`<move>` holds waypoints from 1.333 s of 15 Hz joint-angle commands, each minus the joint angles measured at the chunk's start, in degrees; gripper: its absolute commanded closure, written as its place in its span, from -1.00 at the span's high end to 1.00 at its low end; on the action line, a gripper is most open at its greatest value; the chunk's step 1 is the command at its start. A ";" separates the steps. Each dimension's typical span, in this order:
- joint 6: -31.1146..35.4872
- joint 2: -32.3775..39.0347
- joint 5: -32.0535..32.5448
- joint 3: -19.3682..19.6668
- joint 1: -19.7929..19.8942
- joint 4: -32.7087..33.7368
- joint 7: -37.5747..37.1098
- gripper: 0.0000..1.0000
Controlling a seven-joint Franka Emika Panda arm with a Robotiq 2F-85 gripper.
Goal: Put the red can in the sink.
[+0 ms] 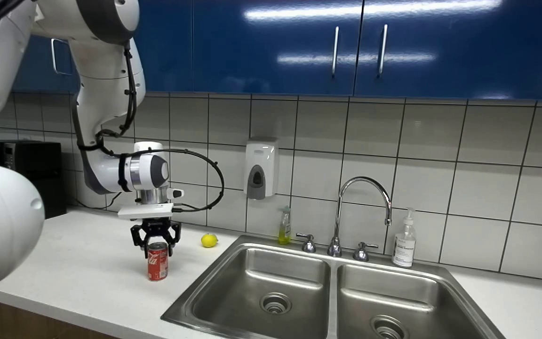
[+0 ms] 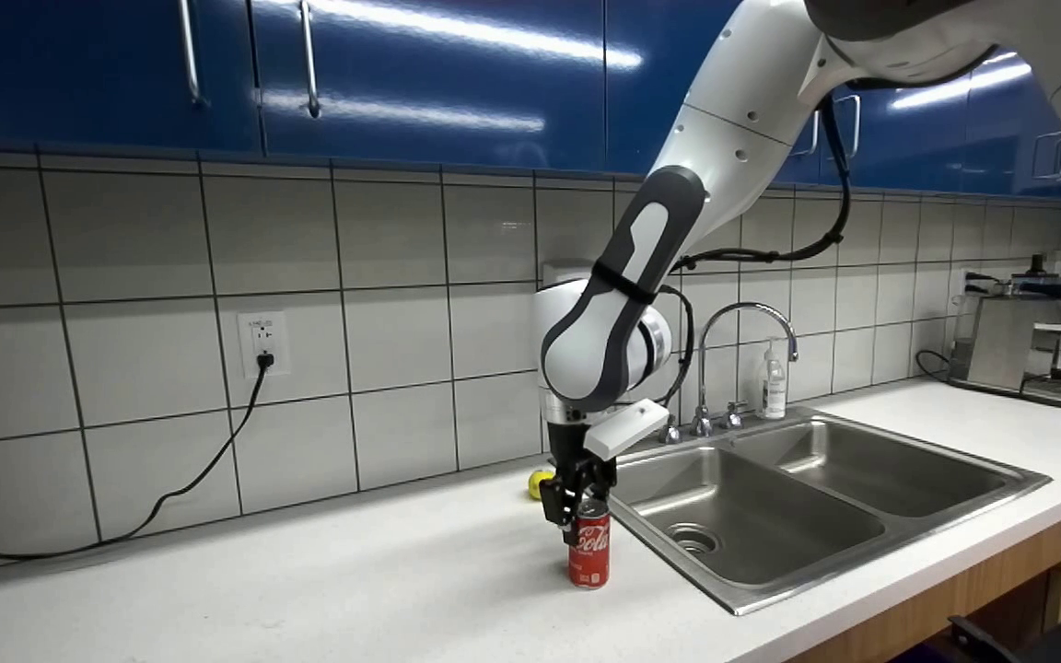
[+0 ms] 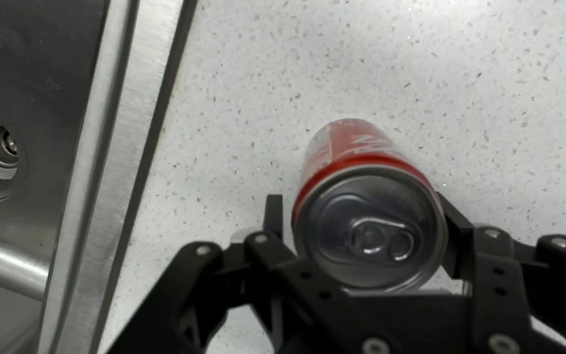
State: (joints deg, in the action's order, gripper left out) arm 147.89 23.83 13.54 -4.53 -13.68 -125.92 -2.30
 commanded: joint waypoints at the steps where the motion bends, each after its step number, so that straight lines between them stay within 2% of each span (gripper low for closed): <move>1: -0.99 0.52 1.37 0.98 -1.15 1.26 -2.79 -0.20; 11: -5.33 -1.07 1.58 2.54 -3.37 1.49 -9.40 -0.22; 20: -9.44 -5.73 1.69 2.69 -3.15 1.98 -12.30 -0.22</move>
State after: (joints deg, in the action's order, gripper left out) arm 141.91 21.51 13.54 -2.28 -16.67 -123.83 -11.91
